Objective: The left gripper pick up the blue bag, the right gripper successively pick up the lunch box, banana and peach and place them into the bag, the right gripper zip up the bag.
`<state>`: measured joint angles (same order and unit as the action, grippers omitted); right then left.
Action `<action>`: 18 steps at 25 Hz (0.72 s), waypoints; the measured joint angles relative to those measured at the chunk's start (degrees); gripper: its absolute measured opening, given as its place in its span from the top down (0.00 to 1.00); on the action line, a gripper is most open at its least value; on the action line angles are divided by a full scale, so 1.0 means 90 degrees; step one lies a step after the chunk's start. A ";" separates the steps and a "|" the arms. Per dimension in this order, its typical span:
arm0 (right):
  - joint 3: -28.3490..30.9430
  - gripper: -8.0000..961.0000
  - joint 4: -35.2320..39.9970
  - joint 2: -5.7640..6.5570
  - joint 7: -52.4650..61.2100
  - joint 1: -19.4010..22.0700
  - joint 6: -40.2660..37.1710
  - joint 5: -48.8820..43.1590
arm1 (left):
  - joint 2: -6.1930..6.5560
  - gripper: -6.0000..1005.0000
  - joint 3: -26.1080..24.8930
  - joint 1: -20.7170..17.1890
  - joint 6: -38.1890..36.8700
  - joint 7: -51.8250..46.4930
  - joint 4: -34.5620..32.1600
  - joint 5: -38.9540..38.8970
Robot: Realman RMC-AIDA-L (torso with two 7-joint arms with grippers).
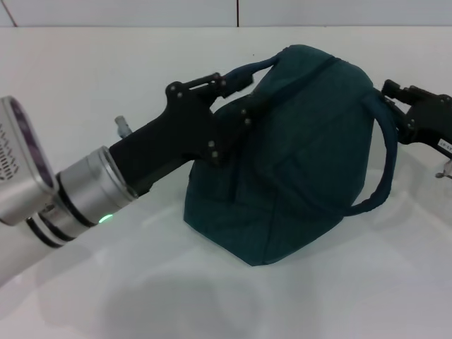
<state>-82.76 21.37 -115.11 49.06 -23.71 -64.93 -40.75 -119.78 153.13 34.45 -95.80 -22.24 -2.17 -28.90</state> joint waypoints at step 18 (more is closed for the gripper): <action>0.0587 0.53 0.0322 0.0688 0.0974 0.0214 -0.4767 -0.1684 | 0.0200 0.29 0.0075 -0.0461 -0.1923 -0.0418 0.0487 0.0820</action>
<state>-77.47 24.27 -108.92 57.83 -21.79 -107.84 -55.90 -117.98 153.81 30.30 -113.10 -26.01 2.21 -21.52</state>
